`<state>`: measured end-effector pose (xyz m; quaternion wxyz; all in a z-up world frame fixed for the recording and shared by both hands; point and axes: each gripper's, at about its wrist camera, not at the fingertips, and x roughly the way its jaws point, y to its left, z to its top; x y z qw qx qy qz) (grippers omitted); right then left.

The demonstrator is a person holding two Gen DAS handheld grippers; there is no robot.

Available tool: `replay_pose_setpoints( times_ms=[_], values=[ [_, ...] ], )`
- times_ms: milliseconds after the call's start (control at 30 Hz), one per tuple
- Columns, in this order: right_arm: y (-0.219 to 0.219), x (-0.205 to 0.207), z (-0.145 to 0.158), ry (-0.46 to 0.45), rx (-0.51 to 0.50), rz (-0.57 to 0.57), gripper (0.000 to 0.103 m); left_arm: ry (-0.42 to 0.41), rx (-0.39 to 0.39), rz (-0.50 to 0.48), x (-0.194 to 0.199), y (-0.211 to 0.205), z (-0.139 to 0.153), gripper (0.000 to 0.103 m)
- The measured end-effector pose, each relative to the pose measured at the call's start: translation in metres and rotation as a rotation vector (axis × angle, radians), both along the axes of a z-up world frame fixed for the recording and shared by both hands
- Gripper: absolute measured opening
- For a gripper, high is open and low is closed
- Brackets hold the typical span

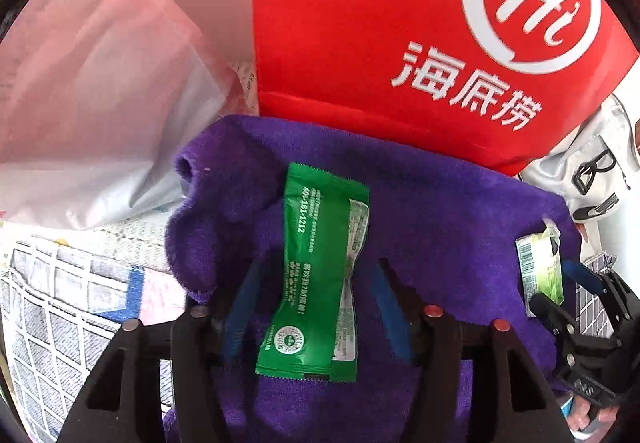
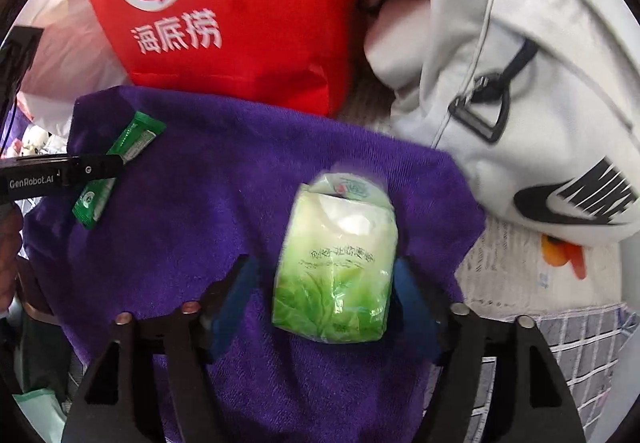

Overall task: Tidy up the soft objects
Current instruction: 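Lower green snack packet onto towel with left tool while right tool sets tissue pack down, then grasp tomato-print snack packet with right tool while left tool grasps a white glove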

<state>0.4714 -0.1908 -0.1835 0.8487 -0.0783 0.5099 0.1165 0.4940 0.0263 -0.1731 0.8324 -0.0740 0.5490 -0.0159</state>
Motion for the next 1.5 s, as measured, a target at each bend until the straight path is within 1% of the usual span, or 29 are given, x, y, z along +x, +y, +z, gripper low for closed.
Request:
replay_pose_setpoints(
  times_ms=[100,200,300,400,533,767,867,1000,1200,1333,1500],
  values=[
    [0.003,-0.012,0.015,-0.037,0.01,0.018,0.078,-0.016,0.011,-0.001,-0.004,-0.001,0.009,0.058],
    [0.005,-0.027,0.029,-0.07,0.013,0.006,0.078,-0.041,0.03,0.003,-0.012,-0.003,0.018,0.062],
    [0.005,-0.048,0.046,-0.102,0.024,-0.007,0.078,-0.05,0.036,0.003,-0.025,-0.007,0.025,0.062],
    [-0.003,-0.07,0.065,-0.133,0.046,-0.021,0.078,-0.062,0.042,-0.021,-0.041,-0.011,0.037,0.062],
    [0.002,-0.098,0.086,-0.169,0.072,-0.042,0.078,-0.112,0.045,-0.017,-0.074,-0.01,0.059,0.062],
    [0.002,-0.161,0.116,-0.204,0.141,-0.084,0.078,-0.154,0.007,-0.017,-0.137,-0.004,0.087,0.062],
    [0.001,-0.19,0.124,-0.209,0.166,-0.096,0.078,-0.171,0.012,-0.023,-0.169,-0.003,0.097,0.062],
    [0.003,-0.227,0.13,-0.213,0.166,-0.097,0.078,-0.182,-0.016,-0.028,-0.209,0.003,0.104,0.061],
    [0.005,-0.276,0.13,-0.229,0.185,-0.095,0.078,-0.206,0.004,-0.019,-0.261,0.01,0.104,0.061],
    [0.006,-0.303,0.127,-0.232,0.202,-0.098,0.078,-0.208,0.004,-0.003,-0.291,0.018,0.098,0.061],
    [0.011,-0.325,0.116,-0.213,0.213,-0.107,0.078,-0.196,-0.016,0.0,-0.316,0.026,0.084,0.061]
  ],
)
